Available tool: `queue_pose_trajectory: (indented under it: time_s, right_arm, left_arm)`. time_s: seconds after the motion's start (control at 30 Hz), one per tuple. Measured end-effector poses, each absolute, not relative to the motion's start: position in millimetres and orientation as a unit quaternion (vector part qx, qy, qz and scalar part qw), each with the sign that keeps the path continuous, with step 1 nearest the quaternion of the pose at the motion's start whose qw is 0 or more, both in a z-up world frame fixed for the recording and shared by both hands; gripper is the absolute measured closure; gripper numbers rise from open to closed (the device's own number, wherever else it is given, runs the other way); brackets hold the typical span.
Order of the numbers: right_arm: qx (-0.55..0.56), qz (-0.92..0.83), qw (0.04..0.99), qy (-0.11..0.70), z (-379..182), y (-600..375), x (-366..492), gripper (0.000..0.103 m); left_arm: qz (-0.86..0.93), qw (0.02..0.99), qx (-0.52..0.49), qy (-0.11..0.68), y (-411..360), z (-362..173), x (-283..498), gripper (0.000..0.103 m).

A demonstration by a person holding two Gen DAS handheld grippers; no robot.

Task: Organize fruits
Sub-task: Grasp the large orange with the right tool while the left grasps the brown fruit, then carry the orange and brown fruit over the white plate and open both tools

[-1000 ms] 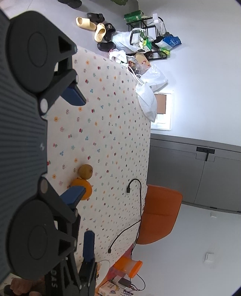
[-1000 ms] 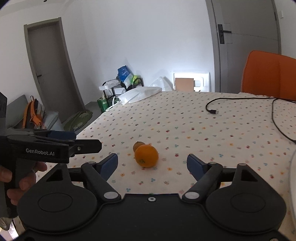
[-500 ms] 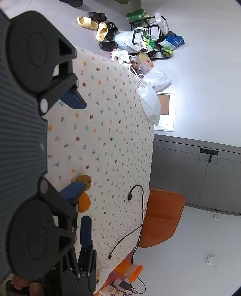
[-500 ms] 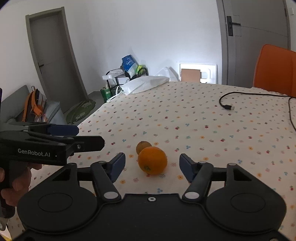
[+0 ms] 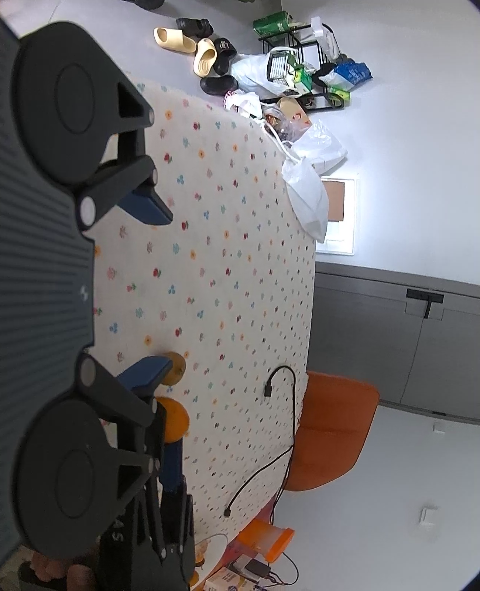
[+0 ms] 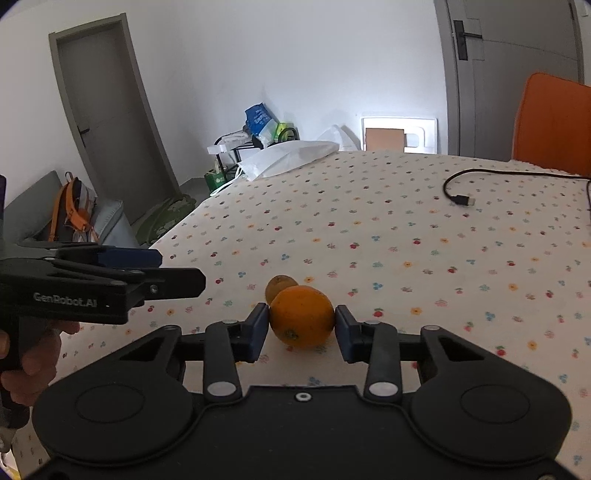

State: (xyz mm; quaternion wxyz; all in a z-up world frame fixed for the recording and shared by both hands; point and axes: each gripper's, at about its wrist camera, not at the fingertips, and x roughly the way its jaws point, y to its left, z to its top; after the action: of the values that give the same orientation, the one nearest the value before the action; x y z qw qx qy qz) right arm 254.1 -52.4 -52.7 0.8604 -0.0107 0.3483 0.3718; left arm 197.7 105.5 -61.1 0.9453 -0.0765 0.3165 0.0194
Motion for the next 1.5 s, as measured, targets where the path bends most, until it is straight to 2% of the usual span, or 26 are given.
queue_pose_trajectory:
  time_s: [0.33, 0.47, 0.77, 0.83, 1.5]
  right_arm:
    - [0.009, 0.343, 0.877, 0.336, -44, -90, 252, 0.066]
    - [0.020, 0.327, 0.883, 0.335, -44, -108, 251, 0.066]
    - [0.035, 0.297, 0.896, 0.327, -41, -145, 246, 0.066]
    - [0.039, 0.295, 0.898, 0.324, -38, -151, 242, 0.066]
    - [0.062, 0.285, 0.910, 0.294, -20, -195, 216, 0.066]
  left_arm:
    - [0.000, 0.945, -0.063, 0.320, 78, -65, 215, 0.030]
    - [-0.012, 0.944, -0.058, 0.324, 64, -68, 225, 0.035]
    - [-0.007, 0.938, -0.052, 0.343, 41, -84, 244, 0.062]
    - [-0.006, 0.937, -0.057, 0.344, 40, -84, 244, 0.078]
    - [-0.026, 0.946, -0.034, 0.322, -4, -52, 222, 0.079]
